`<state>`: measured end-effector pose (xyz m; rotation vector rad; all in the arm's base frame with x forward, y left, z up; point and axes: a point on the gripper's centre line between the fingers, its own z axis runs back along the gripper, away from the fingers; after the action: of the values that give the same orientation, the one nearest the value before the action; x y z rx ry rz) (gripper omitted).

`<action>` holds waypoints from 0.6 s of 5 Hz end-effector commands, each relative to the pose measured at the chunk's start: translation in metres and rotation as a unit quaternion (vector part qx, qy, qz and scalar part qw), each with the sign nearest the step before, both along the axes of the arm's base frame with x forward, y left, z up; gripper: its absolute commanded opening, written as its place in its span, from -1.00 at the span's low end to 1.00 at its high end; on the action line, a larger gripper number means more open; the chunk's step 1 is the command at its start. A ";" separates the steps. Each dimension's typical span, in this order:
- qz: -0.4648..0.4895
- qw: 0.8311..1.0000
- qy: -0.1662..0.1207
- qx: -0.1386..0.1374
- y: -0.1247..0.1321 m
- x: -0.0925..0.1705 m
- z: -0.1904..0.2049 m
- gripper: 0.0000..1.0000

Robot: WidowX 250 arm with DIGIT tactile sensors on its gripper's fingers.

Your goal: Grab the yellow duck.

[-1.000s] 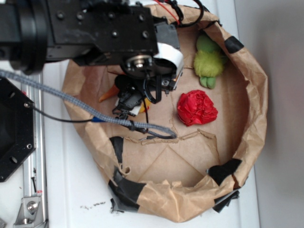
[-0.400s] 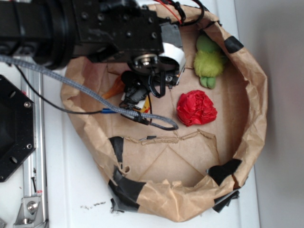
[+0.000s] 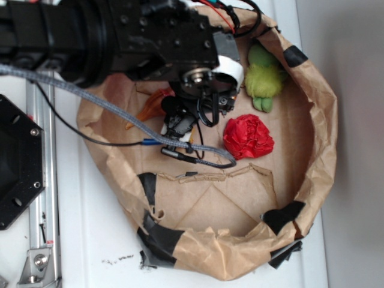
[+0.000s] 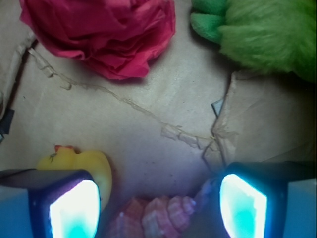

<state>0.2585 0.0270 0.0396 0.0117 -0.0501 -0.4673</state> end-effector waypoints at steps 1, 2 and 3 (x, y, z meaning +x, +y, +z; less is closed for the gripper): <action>-0.022 1.000 0.020 -0.005 -0.025 -0.004 -0.005 1.00; -0.027 0.999 0.030 -0.011 -0.033 -0.008 -0.007 1.00; -0.023 0.999 0.029 -0.009 -0.031 -0.008 -0.009 -1.00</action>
<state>0.2482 0.0013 0.0272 -0.0284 0.0241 -0.4984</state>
